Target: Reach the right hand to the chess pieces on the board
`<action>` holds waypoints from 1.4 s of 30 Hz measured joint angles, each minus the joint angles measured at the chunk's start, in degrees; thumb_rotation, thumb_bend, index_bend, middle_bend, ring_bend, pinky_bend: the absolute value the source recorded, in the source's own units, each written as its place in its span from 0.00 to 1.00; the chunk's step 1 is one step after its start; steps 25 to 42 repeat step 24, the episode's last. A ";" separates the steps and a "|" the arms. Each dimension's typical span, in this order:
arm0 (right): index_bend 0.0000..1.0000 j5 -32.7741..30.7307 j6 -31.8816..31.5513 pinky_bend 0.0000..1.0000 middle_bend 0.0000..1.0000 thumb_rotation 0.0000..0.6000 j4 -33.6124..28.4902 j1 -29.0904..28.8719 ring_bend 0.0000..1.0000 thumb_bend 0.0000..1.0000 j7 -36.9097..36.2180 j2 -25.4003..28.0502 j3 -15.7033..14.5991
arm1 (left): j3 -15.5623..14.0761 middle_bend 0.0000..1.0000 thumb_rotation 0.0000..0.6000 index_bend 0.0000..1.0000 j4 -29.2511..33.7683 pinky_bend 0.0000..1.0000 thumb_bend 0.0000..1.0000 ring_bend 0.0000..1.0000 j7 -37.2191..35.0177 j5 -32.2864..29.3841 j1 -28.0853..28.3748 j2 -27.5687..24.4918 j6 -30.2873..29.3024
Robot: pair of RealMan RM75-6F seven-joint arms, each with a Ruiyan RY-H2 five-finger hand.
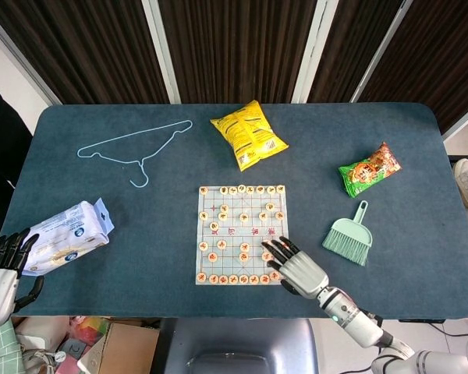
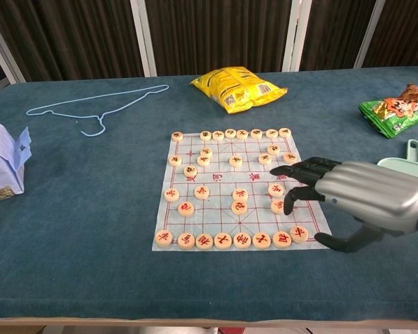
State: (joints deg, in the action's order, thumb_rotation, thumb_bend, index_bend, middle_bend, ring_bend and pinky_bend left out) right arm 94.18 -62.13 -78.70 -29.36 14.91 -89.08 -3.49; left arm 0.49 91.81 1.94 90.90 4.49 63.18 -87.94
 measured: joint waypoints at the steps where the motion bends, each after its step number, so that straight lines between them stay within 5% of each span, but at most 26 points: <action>1: 0.41 0.26 -0.80 0.00 0.08 1.00 -0.22 0.26 0.00 0.52 -0.42 0.38 -0.10 | -0.01 0.00 1.00 0.00 0.01 0.06 0.41 0.00 -0.02 0.04 -0.01 0.01 -0.02; 8: 0.30 3.33 -9.49 0.00 0.05 1.00 -3.07 3.60 0.00 0.50 -3.35 4.86 -1.33 | -0.02 0.00 1.00 0.00 0.03 0.06 0.41 0.00 0.21 0.19 -0.12 0.06 -0.27; 12: 0.01 3.46 -14.60 0.00 0.00 1.00 -5.55 7.00 0.00 0.36 -2.89 7.45 -2.25 | -0.06 0.00 1.00 0.00 0.18 0.06 0.41 0.00 1.05 0.53 -0.39 0.15 -0.96; 21: 0.00 1.75 -35.16 0.00 0.00 1.00 -18.11 23.70 0.00 0.34 3.31 19.19 -4.55 | -0.04 0.00 1.00 0.00 1.11 0.06 0.41 0.00 5.21 1.01 -1.35 1.14 -2.70; 42: 0.00 1.80 -35.20 0.00 0.00 1.00 -18.46 24.58 0.00 0.34 2.83 20.31 -4.51 | 0.14 0.00 1.00 0.00 1.28 0.06 0.41 0.00 5.81 0.46 -1.37 1.30 -2.40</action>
